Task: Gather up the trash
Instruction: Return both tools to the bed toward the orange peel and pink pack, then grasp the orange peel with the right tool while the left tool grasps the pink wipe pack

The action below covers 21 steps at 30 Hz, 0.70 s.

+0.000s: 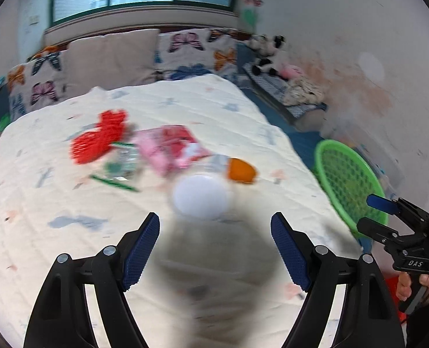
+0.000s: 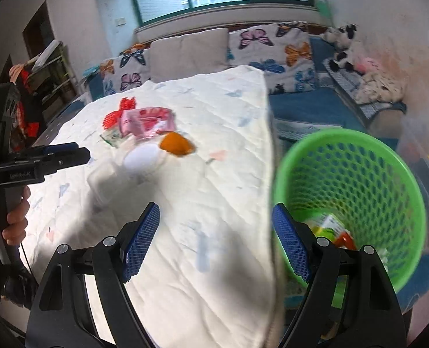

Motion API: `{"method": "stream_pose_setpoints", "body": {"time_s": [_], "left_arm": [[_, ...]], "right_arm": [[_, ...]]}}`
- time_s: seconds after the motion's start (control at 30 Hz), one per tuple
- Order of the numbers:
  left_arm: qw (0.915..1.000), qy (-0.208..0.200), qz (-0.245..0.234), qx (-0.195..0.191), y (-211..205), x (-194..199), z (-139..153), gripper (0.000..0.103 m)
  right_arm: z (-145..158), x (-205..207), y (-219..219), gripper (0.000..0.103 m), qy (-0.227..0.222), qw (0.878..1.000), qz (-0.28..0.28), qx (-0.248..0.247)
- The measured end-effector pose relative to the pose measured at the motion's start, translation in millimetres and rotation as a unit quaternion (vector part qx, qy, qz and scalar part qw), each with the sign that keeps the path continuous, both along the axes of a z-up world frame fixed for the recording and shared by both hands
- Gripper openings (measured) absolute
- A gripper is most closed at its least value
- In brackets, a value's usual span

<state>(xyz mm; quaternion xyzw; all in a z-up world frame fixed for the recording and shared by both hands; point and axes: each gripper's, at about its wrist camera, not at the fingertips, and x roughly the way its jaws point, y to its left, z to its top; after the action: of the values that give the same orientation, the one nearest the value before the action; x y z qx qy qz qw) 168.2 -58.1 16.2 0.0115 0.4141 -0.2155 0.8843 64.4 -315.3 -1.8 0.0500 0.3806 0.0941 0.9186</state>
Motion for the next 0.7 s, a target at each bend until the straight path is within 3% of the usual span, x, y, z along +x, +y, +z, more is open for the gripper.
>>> {"method": "stream_pose_setpoints", "body": {"time_s": [0.37, 0.7], "left_arm": [[0.9983, -0.009, 0.057, -0.004, 64.7, 21.0, 8.4, 0.076], [0.9966, 0.005, 0.082, -0.007, 88.6, 56.5, 3.9, 0.076]], "right_arm": [[4.8, 59.8, 45.5, 0.079, 0.007, 0.999, 0.038, 0.023], [-17.8, 123.5, 67.5, 0.069, 0.032, 0.998, 0.056, 0.012]]}}
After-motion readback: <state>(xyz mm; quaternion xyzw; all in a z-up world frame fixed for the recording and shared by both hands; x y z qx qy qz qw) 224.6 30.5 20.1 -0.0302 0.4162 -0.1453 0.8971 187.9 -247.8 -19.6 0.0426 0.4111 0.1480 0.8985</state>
